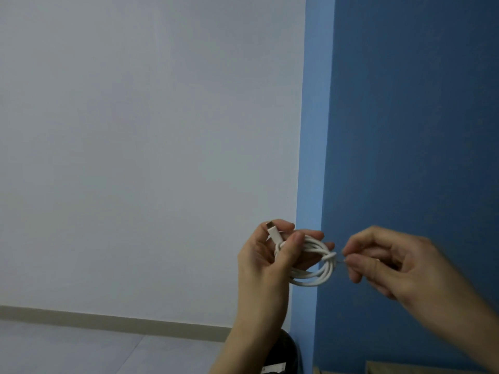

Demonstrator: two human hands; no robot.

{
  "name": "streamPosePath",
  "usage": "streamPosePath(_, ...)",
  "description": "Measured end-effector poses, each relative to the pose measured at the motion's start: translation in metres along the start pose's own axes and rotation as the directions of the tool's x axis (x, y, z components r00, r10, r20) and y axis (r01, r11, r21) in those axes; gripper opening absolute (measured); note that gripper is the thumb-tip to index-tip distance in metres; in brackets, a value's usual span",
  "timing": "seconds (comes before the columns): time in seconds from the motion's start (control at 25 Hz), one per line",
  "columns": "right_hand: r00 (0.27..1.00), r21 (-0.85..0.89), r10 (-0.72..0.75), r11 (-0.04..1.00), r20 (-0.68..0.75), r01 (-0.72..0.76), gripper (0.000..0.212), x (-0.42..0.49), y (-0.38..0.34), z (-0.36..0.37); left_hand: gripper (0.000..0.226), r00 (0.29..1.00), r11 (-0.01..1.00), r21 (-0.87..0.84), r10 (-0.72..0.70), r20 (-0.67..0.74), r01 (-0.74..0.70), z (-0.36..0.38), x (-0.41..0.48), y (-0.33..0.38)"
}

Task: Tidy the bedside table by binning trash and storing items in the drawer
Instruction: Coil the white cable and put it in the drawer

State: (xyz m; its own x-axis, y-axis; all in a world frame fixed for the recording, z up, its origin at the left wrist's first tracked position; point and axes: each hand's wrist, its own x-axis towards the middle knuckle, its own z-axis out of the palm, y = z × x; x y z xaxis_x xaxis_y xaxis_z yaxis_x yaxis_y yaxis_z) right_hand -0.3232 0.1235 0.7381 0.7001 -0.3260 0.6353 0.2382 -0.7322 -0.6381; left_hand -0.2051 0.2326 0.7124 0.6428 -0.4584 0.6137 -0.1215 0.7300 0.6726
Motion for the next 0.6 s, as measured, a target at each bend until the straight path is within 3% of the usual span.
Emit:
streamPosePath(0.16,0.999,0.126,0.016,0.992,-0.040,-0.010,0.012,-0.002,-0.003,-0.001,0.007,0.999,0.997,0.058,0.047,-0.004,-0.046,0.002,-0.003,-0.004)
streamPosePath(0.24,1.000,0.150,-0.013,0.988,-0.021,0.016,0.050,-0.008,-0.002,-0.001,0.009,0.997,0.994,0.083,0.074,-0.024,-0.072,0.003,-0.003,-0.006)
streamPosePath(0.28,1.000,0.194,-0.024,0.981,0.002,0.023,0.058,-0.011,-0.004,-0.001,0.010,0.996,0.993,0.084,0.084,-0.039,-0.080,0.004,-0.002,-0.006)
streamPosePath(0.4,0.993,0.268,-0.066,0.963,0.099,0.037,0.060,-0.018,-0.004,0.003,0.015,0.993,0.995,0.061,0.084,-0.078,-0.079,0.006,-0.001,-0.007)
streamPosePath(0.6,0.976,0.221,0.038,0.975,-0.213,0.010,0.073,-0.015,0.011,0.015,0.010,0.999,0.999,-0.041,0.022,-0.050,-0.024,0.013,-0.005,-0.009)
